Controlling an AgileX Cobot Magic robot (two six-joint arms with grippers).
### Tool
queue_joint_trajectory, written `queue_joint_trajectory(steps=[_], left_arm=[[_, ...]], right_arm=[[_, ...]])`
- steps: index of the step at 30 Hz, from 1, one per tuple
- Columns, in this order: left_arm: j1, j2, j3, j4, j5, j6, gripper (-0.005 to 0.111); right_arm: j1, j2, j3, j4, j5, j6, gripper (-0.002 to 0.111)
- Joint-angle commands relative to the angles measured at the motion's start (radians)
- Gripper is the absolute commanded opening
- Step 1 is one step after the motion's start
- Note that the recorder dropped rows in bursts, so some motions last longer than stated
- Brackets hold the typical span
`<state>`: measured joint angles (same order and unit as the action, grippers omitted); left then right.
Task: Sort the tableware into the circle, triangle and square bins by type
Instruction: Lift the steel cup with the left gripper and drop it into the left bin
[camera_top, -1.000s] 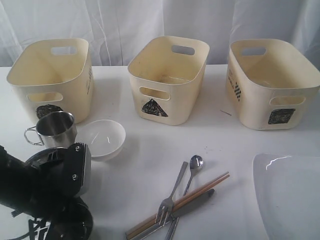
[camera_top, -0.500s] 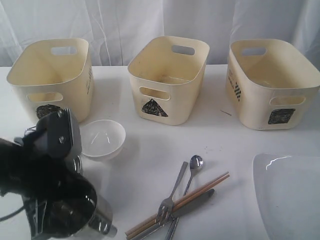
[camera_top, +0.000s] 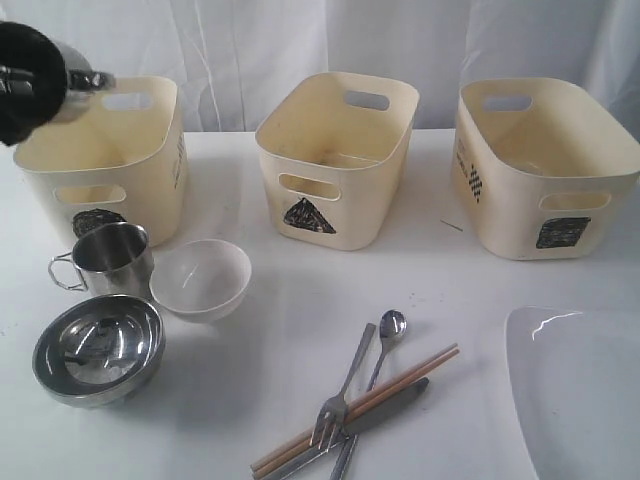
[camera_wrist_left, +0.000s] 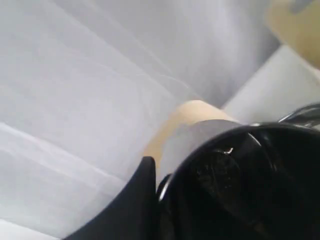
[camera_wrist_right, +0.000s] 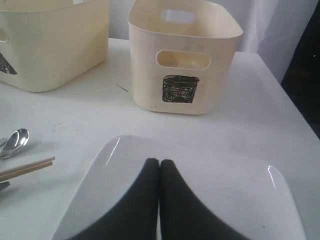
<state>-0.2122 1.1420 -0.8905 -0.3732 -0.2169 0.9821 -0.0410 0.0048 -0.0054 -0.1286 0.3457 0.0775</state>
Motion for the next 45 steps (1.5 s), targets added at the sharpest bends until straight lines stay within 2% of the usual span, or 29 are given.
queue_joint_trajectory(steps=[1,2,4,5,7,10,18,26,29,33,36,39,45], left_arm=[[0.048,0.164,-0.071,0.038,-0.220,-0.072,0.000],[0.049,0.201,-0.079,0.038,-0.236,-0.103,0.000],[0.049,0.285,-0.102,0.040,-0.350,-0.236,0.000],[0.049,0.338,-0.123,0.059,-0.421,-0.390,0.000],[0.049,0.403,-0.160,0.085,-0.502,-0.576,0.000],[0.049,0.491,-0.214,0.138,-0.546,-0.726,0.000],[0.049,0.643,-0.234,0.163,-0.531,-0.743,0.000],[0.049,0.662,-0.238,0.243,-0.467,-0.777,0.001],[0.049,0.662,-0.240,0.288,-0.402,-0.789,0.011],[0.049,0.660,-0.240,0.332,-0.221,-0.842,0.033],[0.049,0.647,-0.240,0.332,-0.113,-0.858,0.044],[0.049,0.619,-0.240,0.332,-0.078,-0.848,0.048],[0.049,0.544,-0.240,0.330,-0.096,-0.851,0.048]], right_arm=[[-0.001,-0.005,0.005,-0.002,-0.003,0.006,0.000],[-0.001,-0.005,0.005,-0.002,-0.003,0.006,0.000],[-0.001,-0.005,0.005,-0.002,-0.003,0.006,0.000],[-0.001,-0.005,0.005,-0.002,-0.003,0.006,0.000],[-0.001,-0.005,0.005,-0.002,-0.003,0.006,0.000],[-0.001,-0.005,0.005,-0.002,-0.003,0.006,0.000],[-0.001,-0.005,0.005,-0.002,-0.003,0.006,0.000],[-0.001,-0.005,0.005,-0.002,-0.003,0.006,0.000],[-0.001,-0.005,0.005,-0.002,-0.003,0.006,0.000],[-0.001,-0.005,0.005,-0.002,-0.003,0.006,0.000],[-0.001,-0.005,0.005,-0.002,-0.003,0.006,0.000],[-0.001,-0.005,0.005,-0.002,-0.003,0.006,0.000],[-0.001,-0.005,0.005,-0.002,-0.003,0.006,0.000]])
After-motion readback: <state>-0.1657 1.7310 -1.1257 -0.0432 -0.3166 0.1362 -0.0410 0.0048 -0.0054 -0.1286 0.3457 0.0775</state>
